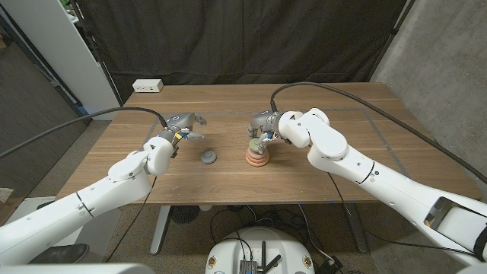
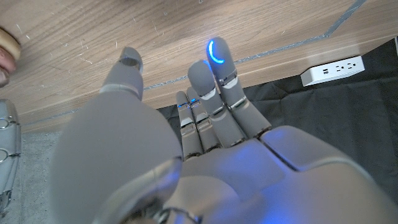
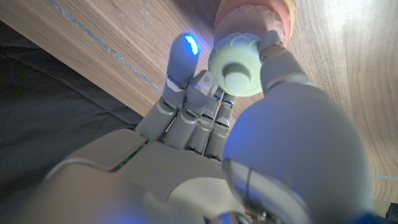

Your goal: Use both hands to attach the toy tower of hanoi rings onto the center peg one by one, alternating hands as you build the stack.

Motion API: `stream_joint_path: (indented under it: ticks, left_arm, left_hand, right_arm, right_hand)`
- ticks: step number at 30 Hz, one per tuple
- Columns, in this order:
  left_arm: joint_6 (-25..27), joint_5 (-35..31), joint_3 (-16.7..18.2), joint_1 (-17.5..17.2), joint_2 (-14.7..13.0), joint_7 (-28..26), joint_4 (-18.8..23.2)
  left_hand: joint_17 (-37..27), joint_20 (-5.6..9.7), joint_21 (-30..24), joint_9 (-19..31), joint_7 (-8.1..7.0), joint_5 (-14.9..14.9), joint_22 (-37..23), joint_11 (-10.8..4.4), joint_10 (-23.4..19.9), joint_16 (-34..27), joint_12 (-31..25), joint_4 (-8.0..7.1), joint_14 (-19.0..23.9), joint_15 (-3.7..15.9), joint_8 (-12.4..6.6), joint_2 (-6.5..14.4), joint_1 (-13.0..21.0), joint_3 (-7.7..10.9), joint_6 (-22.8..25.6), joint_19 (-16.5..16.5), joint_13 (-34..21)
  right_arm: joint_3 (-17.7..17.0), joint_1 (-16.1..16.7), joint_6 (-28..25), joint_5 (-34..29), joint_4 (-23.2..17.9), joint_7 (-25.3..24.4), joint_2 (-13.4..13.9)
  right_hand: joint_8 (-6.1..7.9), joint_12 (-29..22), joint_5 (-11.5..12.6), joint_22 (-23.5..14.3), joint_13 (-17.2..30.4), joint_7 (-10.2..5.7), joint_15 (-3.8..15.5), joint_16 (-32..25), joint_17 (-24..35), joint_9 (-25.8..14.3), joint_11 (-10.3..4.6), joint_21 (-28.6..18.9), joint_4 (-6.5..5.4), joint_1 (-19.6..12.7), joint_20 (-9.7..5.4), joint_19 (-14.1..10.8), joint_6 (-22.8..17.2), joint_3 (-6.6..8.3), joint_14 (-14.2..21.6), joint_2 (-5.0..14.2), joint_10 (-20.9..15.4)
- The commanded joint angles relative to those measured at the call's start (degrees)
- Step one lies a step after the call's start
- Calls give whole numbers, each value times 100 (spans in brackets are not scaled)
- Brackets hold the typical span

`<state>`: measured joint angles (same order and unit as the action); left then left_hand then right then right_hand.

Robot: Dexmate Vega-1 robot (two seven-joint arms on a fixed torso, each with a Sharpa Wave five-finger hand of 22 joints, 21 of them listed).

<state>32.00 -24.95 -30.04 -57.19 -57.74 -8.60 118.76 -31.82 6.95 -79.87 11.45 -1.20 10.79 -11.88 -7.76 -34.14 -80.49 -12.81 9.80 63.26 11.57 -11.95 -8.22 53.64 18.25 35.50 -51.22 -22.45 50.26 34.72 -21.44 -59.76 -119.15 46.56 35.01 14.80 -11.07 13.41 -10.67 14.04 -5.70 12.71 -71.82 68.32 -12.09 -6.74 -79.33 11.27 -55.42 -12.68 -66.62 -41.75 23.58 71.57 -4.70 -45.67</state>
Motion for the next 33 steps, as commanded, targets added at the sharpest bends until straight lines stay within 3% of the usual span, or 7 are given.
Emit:
stream_joint_path:
  ticks: [1, 16, 33]
  left_arm:
    - [91, -28, -18, -6, 23, -7, 35]
    - [82, -20, -30, 5, 45, -34, 20]
    - [85, -2, -34, 17, 44, -42, 0]
  left_hand:
    - [-36, 497, 43, 16, 8, -2, -34, 6, -76, 25, -17, 0, 25, 101, -12, -35, 34, 73, 55, -75, -18]
    - [-55, 509, -93, 28, -136, 146, 44, -63, -60, 55, 20, -80, 174, 101, 50, 217, 55, 206, -151, -266, -85]
    - [0, 511, -171, 32, -137, 331, 67, -70, -46, 119, 39, -73, 179, 101, 45, 291, 59, 233, -215, -255, -131]
  right_arm:
    - [142, -47, 57, -141, 128, 35, -15]
    - [223, -75, 157, -271, 171, 115, -89]
    - [256, -96, 165, -327, 375, 158, -186]
  right_hand:
    - [24, -38, 32, -11, 16, -4, -7, 6, 3, -28, -65, -12, -188, -354, 12, 28, -127, 226, -8, 654, -142]
    - [46, -54, 39, -8, 18, -30, -7, -21, 28, -36, -161, -18, -202, -317, 11, 14, -272, 206, 27, 648, -232]
    - [42, -60, 51, -4, 70, -60, -8, -42, 52, -41, -195, -17, -206, -287, 9, -2, -319, 204, 48, 653, -264]
